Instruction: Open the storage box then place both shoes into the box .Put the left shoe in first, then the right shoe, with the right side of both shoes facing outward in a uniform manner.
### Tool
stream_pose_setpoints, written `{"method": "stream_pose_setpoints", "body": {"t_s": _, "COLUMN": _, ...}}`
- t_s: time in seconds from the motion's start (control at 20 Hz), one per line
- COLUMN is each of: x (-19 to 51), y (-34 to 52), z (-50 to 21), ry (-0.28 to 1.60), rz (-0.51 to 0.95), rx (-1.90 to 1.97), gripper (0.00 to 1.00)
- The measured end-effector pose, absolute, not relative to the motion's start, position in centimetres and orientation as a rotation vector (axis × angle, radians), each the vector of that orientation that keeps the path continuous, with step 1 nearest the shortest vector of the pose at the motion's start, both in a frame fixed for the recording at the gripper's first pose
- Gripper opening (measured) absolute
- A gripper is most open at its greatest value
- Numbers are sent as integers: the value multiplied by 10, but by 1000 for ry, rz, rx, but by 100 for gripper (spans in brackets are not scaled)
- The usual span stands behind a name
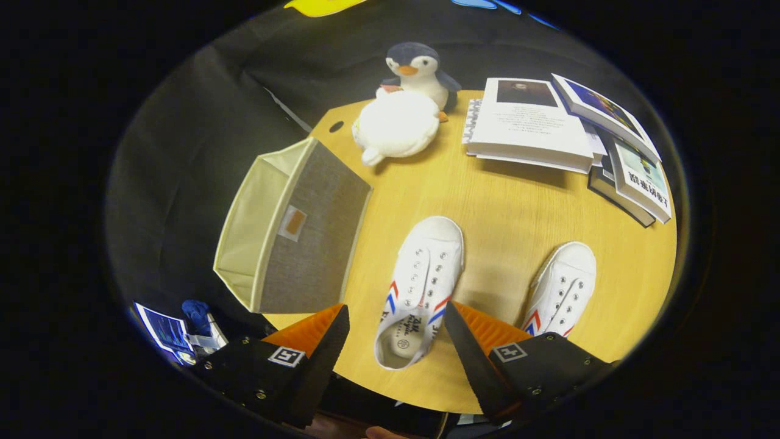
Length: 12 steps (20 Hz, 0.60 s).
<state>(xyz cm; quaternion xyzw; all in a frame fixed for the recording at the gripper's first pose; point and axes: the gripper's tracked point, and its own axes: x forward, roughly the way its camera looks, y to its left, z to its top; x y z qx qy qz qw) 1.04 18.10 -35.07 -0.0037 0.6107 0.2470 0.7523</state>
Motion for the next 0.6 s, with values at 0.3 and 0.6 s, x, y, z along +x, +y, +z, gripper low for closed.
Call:
{"method": "stream_pose_setpoints", "body": {"t_s": 0.3, "x": 0, "y": 166, "z": -394, "ry": 1457, "rz": 522, "rx": -135, "gripper": 96}}
{"method": "stream_pose_setpoints", "body": {"t_s": 0.6, "x": 0, "y": 161, "z": -427, "ry": 1525, "rz": 504, "rx": -266, "gripper": 96}}
